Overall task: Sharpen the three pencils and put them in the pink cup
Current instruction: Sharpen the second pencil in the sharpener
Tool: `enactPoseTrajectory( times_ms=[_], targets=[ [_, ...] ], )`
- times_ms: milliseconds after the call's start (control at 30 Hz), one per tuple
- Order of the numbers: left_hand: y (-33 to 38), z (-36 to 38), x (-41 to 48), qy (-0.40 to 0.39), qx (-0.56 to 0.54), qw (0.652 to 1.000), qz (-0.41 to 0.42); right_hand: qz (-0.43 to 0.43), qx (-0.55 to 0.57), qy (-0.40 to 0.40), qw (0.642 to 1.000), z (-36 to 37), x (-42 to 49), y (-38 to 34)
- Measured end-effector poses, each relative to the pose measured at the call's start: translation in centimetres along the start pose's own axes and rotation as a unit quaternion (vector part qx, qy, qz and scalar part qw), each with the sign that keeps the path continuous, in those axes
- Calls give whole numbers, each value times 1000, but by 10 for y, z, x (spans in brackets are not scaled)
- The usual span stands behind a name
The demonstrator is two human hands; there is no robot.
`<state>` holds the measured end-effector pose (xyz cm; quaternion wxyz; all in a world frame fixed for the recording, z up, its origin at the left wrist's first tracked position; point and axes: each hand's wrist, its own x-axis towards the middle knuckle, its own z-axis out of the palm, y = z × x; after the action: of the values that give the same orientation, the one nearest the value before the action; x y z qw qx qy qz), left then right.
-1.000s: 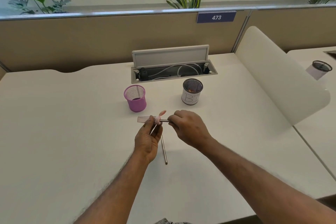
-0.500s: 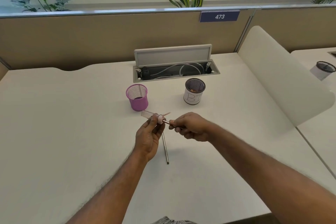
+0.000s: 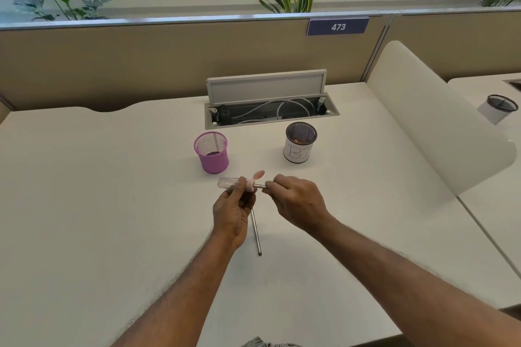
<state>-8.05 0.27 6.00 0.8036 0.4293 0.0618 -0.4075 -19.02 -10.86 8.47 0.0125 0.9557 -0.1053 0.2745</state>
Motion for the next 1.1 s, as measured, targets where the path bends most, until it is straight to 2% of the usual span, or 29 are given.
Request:
enactPoseTrajectory(
  times_ms=[67, 133, 200, 300, 333, 367, 400, 500, 600, 633, 700, 867, 1000, 1100],
  targets=[
    [1, 0, 0, -21, 6, 1000, 7, 48, 74, -28, 996, -3, 2, 0],
    [4, 0, 0, -46, 21, 999, 19, 136, 192, -79, 969, -6, 9, 0],
    [6, -1, -1, -63, 41, 997, 27, 235, 316, -149, 907, -10, 19, 4],
    [7, -2, -3, -74, 49, 995, 33, 362, 454, -237, 779, -17, 27, 11],
    [7, -2, -3, -72, 50, 996, 33, 383, 473, -252, 752, -19, 27, 12],
    [7, -1, -3, -68, 51, 996, 33, 385, 475, -261, 747, -19, 28, 12],
    [6, -2, -3, -65, 51, 996, 32, 372, 459, -264, 763, -20, 28, 12],
    [6, -4, -3, -57, 46, 997, 32, 274, 353, -229, 865, -20, 28, 9],
    [7, -5, -3, -52, 45, 997, 33, 115, 175, -156, 965, -18, 18, 7],
    [7, -4, -3, -49, 46, 997, 34, 61, 110, -134, 983, -16, 13, 6],
    [5, -2, -5, -43, 42, 997, 41, 17, 50, -98, 994, -13, 7, 4],
    [1, 3, -8, -33, 19, 998, 53, 2, 21, -48, 999, -9, 4, -2],
    [-3, 5, -9, -22, 10, 998, 56, 75, 79, -102, 989, -11, 5, -6],
    [-2, 5, -10, -36, 15, 997, 61, 143, 188, -168, 957, -14, 13, -4]
  ],
)
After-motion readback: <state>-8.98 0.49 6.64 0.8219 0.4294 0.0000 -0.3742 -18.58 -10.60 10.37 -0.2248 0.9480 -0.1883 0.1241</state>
